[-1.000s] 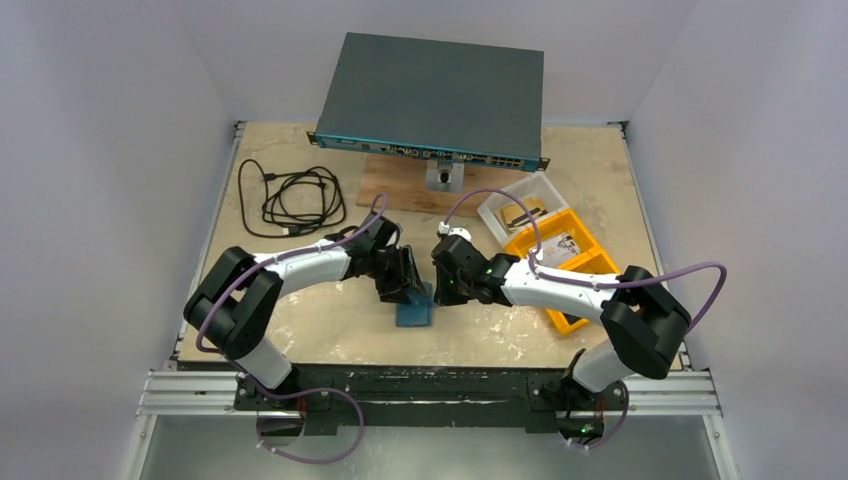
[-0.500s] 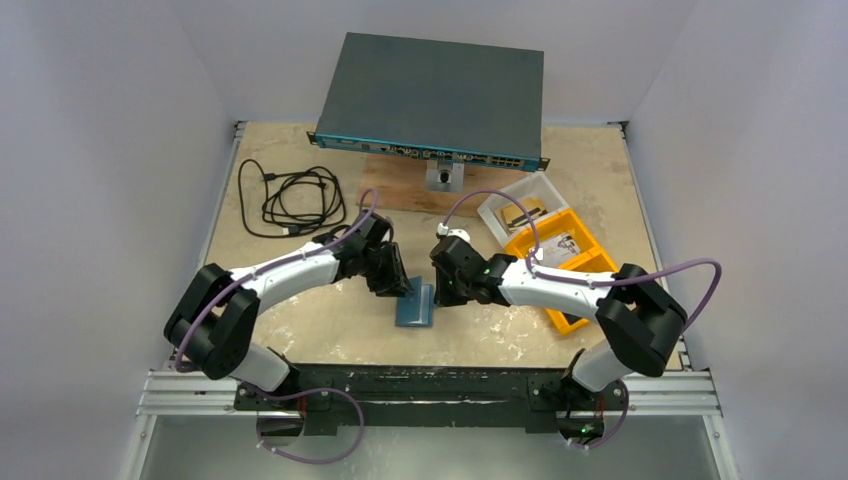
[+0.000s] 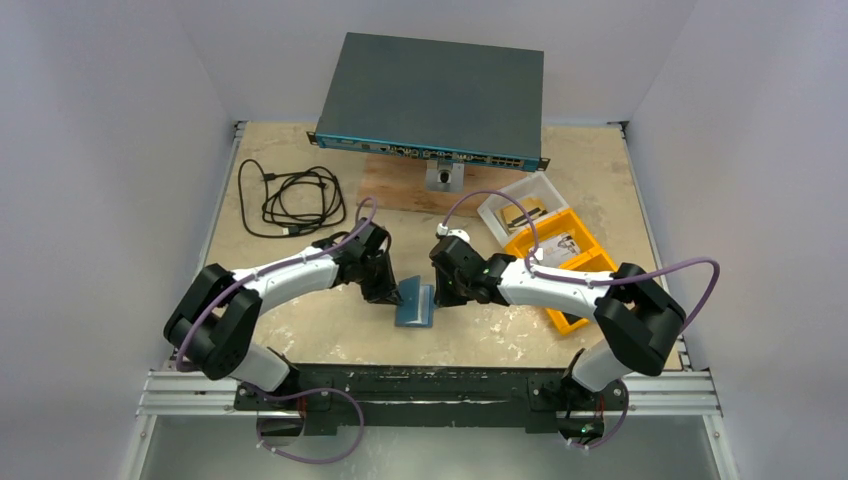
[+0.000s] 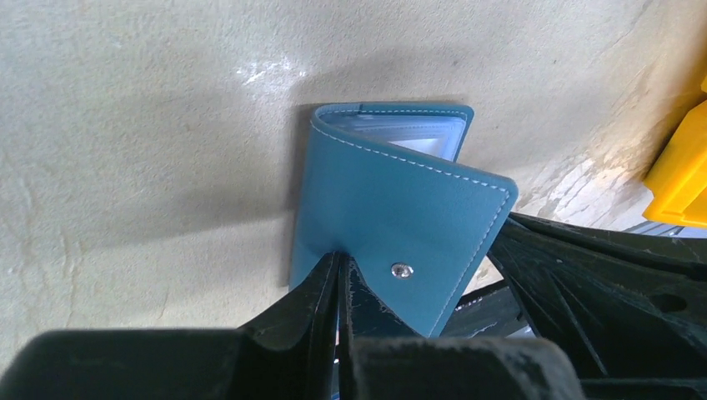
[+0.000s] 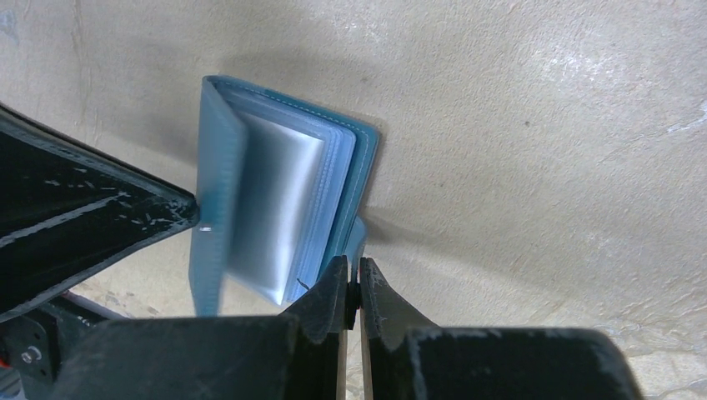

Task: Take the credit cards out of the card holder
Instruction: Close the card holder at the center of the board.

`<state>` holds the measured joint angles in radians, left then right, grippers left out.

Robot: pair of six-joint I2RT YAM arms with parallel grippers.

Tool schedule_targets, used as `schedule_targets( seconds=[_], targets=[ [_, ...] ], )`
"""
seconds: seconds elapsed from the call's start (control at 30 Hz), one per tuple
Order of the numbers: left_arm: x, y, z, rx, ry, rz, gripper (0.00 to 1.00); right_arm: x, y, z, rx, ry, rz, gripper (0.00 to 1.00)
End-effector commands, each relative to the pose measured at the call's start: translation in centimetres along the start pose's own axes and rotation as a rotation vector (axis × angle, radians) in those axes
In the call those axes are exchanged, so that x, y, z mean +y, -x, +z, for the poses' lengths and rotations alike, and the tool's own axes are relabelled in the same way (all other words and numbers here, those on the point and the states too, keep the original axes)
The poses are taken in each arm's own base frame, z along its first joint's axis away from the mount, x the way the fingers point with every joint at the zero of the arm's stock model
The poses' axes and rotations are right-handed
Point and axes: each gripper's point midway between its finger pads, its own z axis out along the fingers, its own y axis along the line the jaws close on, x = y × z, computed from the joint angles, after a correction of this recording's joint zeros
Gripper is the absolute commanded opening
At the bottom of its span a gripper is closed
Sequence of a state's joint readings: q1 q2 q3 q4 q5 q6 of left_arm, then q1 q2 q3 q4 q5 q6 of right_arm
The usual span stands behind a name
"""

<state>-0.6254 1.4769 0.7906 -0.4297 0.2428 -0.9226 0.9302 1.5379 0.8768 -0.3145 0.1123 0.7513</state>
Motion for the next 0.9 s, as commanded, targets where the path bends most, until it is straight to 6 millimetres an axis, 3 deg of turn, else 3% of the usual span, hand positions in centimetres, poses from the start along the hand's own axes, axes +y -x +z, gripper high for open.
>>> schedule_targets(
  seconds=[0.0, 0.5, 0.87],
  targets=[
    [-1.2, -0.2, 1.0, 0.029, -0.053, 0.022, 0.03, 1.3, 1.8, -0.3, -0.044, 0.021, 0.010, 0.00],
    [-0.1, -1.1, 3.0, 0.094, 0.025, -0.010, 0.06, 4.0, 2.7, 0.5, -0.027, 0.101, 0.006, 0.00],
    [-0.2, -1.1, 3.1, 0.098, 0.020, -0.007, 0.04, 5.3, 2.2, 2.0, -0.001, 0.155, 0.050, 0.21]
  ],
)
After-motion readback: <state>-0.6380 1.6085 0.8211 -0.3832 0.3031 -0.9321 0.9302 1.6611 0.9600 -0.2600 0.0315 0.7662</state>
